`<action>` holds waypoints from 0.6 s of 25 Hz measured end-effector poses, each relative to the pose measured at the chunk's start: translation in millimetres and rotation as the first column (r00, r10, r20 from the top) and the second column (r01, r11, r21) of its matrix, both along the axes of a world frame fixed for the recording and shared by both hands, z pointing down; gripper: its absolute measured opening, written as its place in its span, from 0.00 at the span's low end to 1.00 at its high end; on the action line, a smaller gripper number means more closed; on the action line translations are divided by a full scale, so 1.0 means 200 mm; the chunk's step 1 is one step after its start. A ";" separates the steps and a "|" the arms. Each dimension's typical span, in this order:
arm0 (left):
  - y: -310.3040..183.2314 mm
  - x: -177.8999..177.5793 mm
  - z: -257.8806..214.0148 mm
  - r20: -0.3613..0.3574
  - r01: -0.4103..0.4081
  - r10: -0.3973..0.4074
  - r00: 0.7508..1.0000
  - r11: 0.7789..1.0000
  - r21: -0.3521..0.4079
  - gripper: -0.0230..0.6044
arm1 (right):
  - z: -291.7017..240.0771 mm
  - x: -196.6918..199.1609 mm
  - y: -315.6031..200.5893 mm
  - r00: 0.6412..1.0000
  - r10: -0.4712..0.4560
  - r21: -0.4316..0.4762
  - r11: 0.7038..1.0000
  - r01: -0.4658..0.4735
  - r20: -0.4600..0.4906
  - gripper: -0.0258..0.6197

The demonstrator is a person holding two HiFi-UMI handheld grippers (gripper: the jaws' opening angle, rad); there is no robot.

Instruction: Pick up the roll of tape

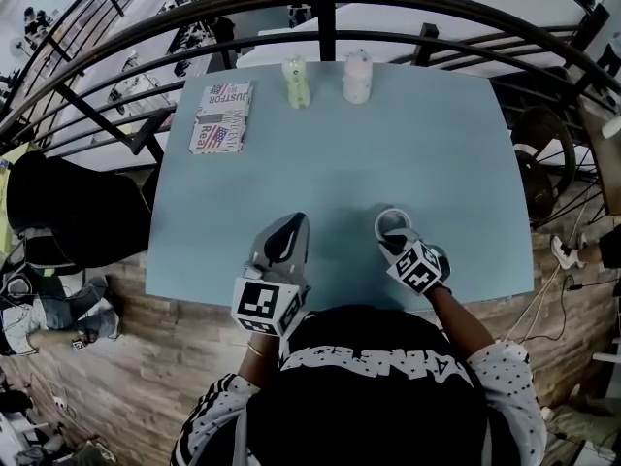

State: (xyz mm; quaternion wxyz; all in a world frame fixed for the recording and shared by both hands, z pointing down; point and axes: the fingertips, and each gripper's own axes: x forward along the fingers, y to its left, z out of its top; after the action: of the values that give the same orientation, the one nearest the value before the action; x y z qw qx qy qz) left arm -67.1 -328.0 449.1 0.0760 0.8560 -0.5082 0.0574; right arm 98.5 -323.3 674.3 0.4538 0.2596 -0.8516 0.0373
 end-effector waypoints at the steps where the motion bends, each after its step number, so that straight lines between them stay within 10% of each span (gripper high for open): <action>1: 0.00 0.00 0.00 0.000 0.001 -0.001 1.000 1.000 0.000 0.04 | -0.01 0.00 0.00 1.000 0.004 0.002 1.000 -0.004 0.006 0.12; 15: 0.00 -0.01 0.03 -0.011 -0.008 0.008 1.000 1.000 0.002 0.04 | -0.26 0.02 -0.07 0.979 0.118 0.041 0.991 -0.126 0.167 0.12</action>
State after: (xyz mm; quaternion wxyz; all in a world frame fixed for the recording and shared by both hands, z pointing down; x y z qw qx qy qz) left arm -69.3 -327.5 454.3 0.0779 0.8584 -0.5043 0.0526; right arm 101.9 -336.6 623.0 0.3722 0.3189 -0.8693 0.0643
